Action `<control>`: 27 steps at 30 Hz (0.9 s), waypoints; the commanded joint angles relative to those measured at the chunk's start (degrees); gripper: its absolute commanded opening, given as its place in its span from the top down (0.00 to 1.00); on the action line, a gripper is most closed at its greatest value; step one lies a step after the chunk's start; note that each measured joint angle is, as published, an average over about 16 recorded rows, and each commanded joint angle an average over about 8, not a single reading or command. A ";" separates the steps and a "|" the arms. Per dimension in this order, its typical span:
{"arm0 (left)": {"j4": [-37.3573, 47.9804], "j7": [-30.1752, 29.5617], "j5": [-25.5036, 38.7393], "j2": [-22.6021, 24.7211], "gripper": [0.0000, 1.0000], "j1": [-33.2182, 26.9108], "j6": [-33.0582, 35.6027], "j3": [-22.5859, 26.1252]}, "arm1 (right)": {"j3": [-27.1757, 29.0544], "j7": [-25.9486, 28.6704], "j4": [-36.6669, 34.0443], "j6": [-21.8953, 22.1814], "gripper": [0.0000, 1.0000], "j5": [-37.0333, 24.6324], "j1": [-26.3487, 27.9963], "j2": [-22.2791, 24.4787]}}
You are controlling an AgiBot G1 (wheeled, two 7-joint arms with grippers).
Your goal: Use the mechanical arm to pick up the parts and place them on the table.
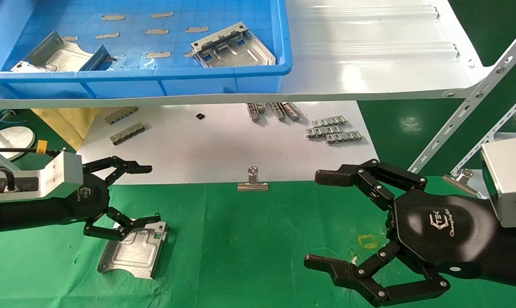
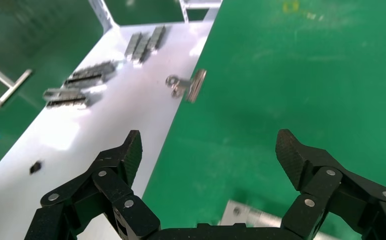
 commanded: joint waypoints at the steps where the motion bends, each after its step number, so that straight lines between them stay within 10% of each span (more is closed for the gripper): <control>1: -2.34 -1.70 -0.60 -0.47 0.00 1.22 -0.20 -1.18 | 0.00 0.00 0.00 0.00 0.00 0.00 0.00 0.00; 27: -32.74 -23.82 -8.39 -6.55 0.00 17.08 -2.85 -16.45 | 0.00 0.00 0.00 0.00 0.00 0.00 0.00 0.00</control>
